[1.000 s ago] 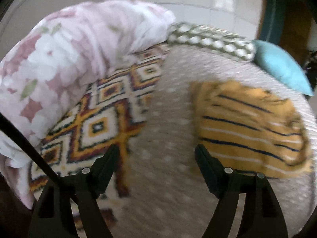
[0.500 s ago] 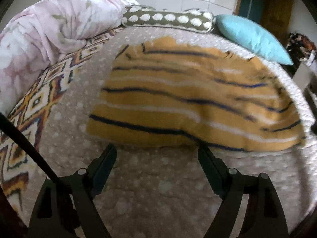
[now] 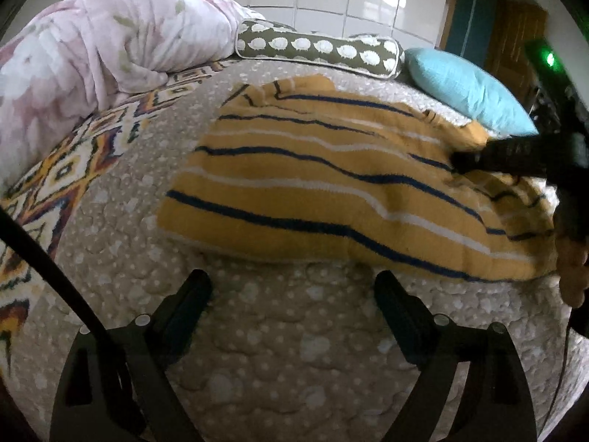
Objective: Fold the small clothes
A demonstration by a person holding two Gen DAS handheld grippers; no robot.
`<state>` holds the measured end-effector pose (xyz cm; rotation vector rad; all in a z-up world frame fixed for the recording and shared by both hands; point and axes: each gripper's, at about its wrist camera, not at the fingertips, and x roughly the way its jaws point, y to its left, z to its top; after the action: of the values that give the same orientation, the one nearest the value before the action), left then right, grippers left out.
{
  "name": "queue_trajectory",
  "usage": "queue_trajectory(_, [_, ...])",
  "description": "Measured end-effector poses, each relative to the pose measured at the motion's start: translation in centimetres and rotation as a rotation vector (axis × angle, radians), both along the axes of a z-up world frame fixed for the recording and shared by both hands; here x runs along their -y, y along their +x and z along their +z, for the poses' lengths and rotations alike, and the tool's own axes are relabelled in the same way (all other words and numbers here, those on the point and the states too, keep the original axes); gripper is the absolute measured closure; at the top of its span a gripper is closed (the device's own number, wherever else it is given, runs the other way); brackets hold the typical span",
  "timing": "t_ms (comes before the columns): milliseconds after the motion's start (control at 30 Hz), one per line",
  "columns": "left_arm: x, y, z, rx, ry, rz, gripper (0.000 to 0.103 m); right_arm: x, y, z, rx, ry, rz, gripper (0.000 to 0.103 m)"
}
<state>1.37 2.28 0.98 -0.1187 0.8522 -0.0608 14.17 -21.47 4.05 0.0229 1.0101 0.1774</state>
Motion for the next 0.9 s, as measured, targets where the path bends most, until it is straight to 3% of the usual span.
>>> queue_trajectory(67, [-0.5, -0.2, 0.1, 0.013, -0.032, 0.006, 0.013, -1.6, -0.4, 2.2, 0.072, -0.013, 0.055, 0.078])
queue_trajectory(200, [-1.5, -0.6, 0.3, 0.036, -0.102, 0.013, 0.013, -5.8, 1.9, 3.3, 0.049, 0.034, 0.174, 0.078])
queue_trajectory(300, [-2.3, -1.0, 0.4, 0.059, -0.163, 0.011, 0.013, -10.8, 5.7, 2.1, 0.016, -0.032, 0.254, 0.078])
queue_trajectory(433, [-3.2, -1.4, 0.4, 0.086, -0.234, 0.011, 0.013, -17.5, 11.2, -1.9, -0.119, -0.097, 0.339, 0.075])
queue_trajectory(567, [-3.6, -1.8, 0.5, 0.100, -0.261, 0.006, 0.013, -20.8, 14.4, -2.3, -0.105, -0.171, 0.321, 0.074])
queue_trajectory(733, [-3.9, -1.9, 0.5, 0.104, -0.285, 0.004, 0.013, -20.0, 13.7, 1.3, -0.049, -0.172, 0.326, 0.073])
queue_trajectory(900, [-3.8, -1.8, 0.6, 0.100, -0.280, 0.006, 0.013, -12.7, 10.1, 5.9, -0.018, -0.135, 0.267, 0.063])
